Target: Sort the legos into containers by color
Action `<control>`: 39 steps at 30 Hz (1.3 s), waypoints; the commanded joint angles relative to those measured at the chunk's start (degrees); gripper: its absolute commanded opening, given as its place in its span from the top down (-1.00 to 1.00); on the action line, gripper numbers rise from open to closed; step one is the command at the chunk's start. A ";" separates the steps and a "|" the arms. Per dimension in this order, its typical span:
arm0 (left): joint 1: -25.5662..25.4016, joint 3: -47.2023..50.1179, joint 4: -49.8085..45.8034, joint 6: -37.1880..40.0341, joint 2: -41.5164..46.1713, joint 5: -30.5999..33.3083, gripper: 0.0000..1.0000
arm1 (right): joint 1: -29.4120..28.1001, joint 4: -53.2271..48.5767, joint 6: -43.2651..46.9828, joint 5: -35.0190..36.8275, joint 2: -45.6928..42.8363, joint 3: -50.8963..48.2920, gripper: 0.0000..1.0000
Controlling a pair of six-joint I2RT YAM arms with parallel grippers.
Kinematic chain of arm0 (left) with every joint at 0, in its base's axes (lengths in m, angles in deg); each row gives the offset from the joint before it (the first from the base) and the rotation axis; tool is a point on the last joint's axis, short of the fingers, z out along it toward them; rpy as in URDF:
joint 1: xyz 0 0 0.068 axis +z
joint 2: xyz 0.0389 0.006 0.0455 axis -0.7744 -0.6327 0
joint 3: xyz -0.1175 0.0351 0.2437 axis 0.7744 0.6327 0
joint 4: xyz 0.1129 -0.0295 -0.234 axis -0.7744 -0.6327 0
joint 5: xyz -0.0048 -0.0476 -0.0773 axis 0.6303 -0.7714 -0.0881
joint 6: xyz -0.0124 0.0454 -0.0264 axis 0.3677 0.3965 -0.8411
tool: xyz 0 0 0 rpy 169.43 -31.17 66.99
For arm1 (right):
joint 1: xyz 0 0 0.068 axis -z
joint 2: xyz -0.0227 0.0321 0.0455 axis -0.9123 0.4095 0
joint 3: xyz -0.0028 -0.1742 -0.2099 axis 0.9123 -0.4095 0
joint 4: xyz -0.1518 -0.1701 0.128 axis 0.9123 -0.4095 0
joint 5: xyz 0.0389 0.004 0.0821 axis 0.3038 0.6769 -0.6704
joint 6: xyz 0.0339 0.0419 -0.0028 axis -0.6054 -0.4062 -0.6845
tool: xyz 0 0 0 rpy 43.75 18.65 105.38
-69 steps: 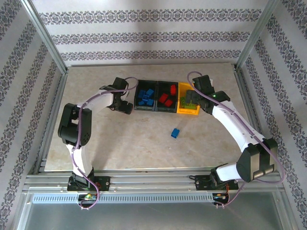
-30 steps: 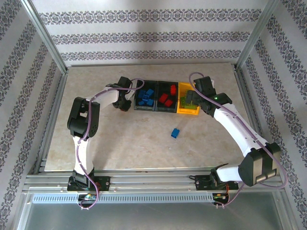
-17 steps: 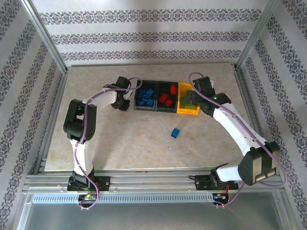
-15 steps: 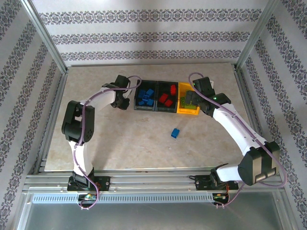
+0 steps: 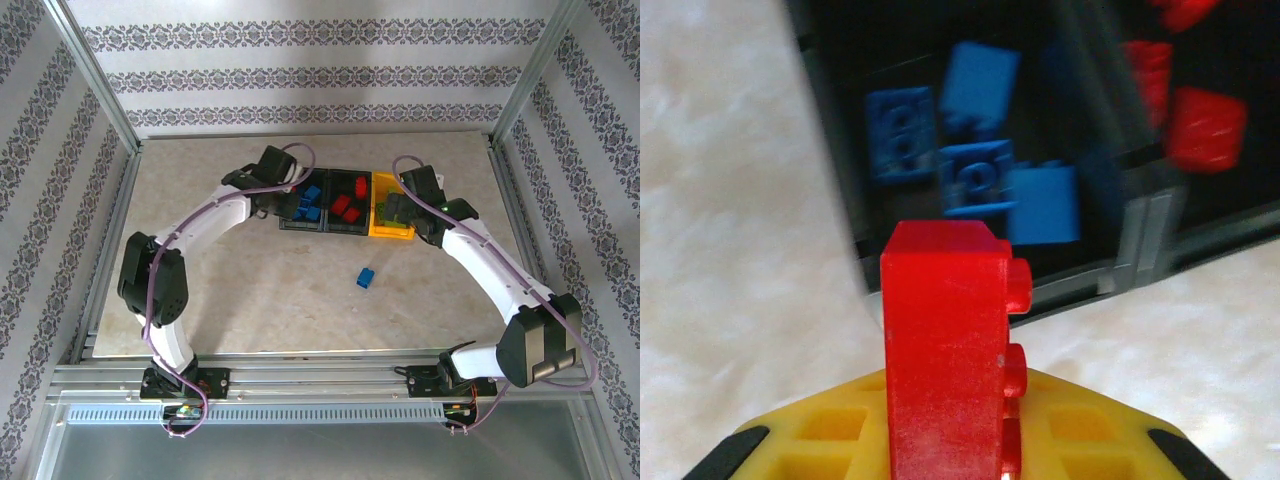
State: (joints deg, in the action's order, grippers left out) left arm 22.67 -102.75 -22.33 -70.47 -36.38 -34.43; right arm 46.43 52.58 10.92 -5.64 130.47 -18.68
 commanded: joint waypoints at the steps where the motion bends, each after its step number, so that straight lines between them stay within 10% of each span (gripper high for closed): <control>1: -2.54 -4.80 0.78 -5.46 -3.24 -4.01 0.49 | -0.55 0.73 -0.96 0.07 -2.01 -1.24 -0.97; 13: -10.36 -21.97 0.19 -11.06 -18.48 -2.23 0.49 | 0.04 0.27 -0.10 1.75 -7.02 -4.52 -0.96; 39: -10.95 -38.69 -5.11 -12.79 -33.10 -0.15 0.33 | 0.67 0.20 0.14 1.93 -10.24 -6.48 -0.97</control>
State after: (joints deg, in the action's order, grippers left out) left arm 11.81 -139.55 -24.98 -82.30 -68.82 -35.15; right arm 46.58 52.93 10.78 -5.10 120.78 -24.86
